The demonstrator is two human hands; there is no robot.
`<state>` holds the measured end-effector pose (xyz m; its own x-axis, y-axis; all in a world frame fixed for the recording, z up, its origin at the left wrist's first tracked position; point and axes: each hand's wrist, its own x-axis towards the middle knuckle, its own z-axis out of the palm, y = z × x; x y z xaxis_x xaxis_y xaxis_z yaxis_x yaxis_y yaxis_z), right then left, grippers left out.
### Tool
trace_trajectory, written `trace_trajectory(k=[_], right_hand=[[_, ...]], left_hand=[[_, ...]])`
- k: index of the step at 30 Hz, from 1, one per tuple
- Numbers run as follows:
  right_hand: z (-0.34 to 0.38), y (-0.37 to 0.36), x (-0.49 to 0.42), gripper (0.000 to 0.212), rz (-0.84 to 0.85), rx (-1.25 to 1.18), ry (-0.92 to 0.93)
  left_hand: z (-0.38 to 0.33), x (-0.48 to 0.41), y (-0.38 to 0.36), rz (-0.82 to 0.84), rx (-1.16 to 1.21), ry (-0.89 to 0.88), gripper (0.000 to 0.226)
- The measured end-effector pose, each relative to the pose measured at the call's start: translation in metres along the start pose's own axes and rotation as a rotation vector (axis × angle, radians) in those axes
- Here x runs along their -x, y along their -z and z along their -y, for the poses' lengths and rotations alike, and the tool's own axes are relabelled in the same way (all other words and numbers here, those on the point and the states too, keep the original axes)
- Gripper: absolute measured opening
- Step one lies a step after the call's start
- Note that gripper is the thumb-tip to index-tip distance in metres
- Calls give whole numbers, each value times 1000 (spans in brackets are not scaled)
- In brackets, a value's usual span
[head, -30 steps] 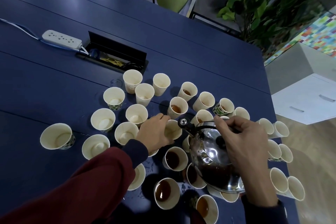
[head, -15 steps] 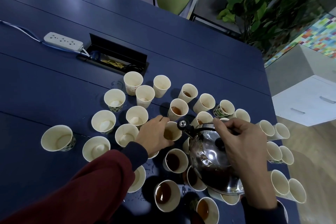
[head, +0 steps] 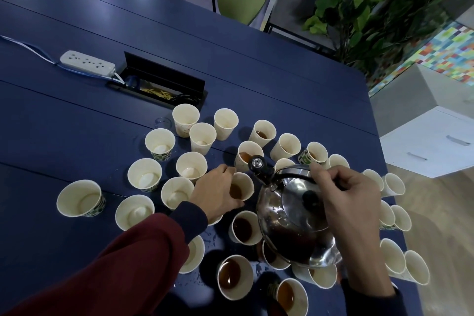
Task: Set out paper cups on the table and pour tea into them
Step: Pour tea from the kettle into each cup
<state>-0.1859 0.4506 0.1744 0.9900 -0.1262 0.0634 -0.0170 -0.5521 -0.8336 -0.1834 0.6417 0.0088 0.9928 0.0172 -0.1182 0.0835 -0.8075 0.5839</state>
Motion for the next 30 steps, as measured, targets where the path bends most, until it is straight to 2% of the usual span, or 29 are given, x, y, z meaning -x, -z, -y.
trace_trajectory(k=[14, 21, 26, 28, 30], right_hand=[[18, 13, 44, 41, 6, -102, 43], [23, 30, 76, 42, 67, -156, 91], [22, 43, 96, 34, 157, -135, 134], [17, 45, 103, 30, 185, -137, 134], [13, 47, 110, 32, 206, -135, 135]], left_hand=[[0, 48, 23, -98, 0, 59, 68], [14, 97, 35, -188, 46, 141, 43], [13, 141, 28, -288, 79, 217, 37], [15, 157, 20, -282, 91, 246, 43], [15, 168, 12, -237, 49, 253, 64]])
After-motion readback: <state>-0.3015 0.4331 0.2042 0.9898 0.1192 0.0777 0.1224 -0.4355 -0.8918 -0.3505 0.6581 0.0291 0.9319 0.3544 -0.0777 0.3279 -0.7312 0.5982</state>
